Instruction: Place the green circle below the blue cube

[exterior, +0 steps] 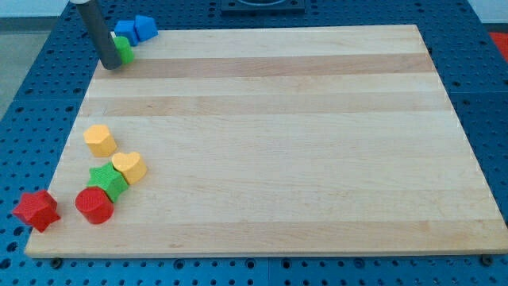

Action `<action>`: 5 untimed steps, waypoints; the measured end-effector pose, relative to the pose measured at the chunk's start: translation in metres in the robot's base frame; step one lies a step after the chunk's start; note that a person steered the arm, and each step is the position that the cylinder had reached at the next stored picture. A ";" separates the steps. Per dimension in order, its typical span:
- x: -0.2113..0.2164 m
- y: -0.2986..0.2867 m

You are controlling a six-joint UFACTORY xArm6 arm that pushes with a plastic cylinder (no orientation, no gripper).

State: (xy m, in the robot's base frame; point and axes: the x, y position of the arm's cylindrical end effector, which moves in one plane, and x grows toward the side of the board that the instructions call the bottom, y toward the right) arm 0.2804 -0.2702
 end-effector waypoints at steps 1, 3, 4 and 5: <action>-0.007 -0.001; -0.015 -0.007; -0.019 -0.012; -0.004 -0.012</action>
